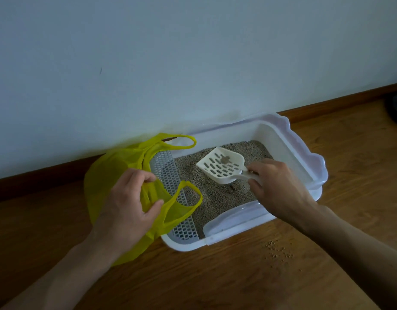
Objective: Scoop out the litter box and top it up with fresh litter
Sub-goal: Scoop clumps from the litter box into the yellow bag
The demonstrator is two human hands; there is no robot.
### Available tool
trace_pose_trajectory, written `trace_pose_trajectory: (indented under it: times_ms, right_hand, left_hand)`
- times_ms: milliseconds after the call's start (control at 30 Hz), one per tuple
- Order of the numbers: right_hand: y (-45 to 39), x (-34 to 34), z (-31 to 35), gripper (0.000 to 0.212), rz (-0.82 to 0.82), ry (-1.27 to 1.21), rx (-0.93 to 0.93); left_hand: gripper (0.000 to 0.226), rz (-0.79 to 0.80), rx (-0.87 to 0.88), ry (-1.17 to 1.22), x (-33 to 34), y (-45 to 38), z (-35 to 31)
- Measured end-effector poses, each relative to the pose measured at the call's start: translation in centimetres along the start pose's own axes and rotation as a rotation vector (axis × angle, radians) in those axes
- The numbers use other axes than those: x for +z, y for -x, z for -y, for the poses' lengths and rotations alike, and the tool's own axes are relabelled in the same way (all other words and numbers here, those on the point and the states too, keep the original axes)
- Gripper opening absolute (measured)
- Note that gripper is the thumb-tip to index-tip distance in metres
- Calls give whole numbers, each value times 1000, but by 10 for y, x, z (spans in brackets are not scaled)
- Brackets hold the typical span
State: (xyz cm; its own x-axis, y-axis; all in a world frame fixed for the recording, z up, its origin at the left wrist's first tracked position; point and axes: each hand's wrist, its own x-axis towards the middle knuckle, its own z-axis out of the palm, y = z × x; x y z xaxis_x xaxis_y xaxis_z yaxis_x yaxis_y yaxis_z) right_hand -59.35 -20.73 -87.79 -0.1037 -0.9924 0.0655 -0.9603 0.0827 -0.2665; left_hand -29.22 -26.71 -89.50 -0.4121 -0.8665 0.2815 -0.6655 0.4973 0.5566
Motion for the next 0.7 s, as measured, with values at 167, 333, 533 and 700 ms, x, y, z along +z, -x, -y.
trace_pose_trajectory:
  times_ms: [167,333,533,700]
  right_hand:
    - [-2,-7,14,5,12,97,14]
    - [-3,-14,23,6,-9,10,-18]
    - [-2,-24,54,7,-28,-63,-117]
    - [-14,-29,93,5,-49,159,-221]
  left_hand:
    - [47,5,-10,-8,-4,1,0]
    - [48,8,-22,-2,-6,2,-1]
    - [48,3,-28,3,-6,3,-1]
    - [47,-4,-26,0,-7,1,-3]
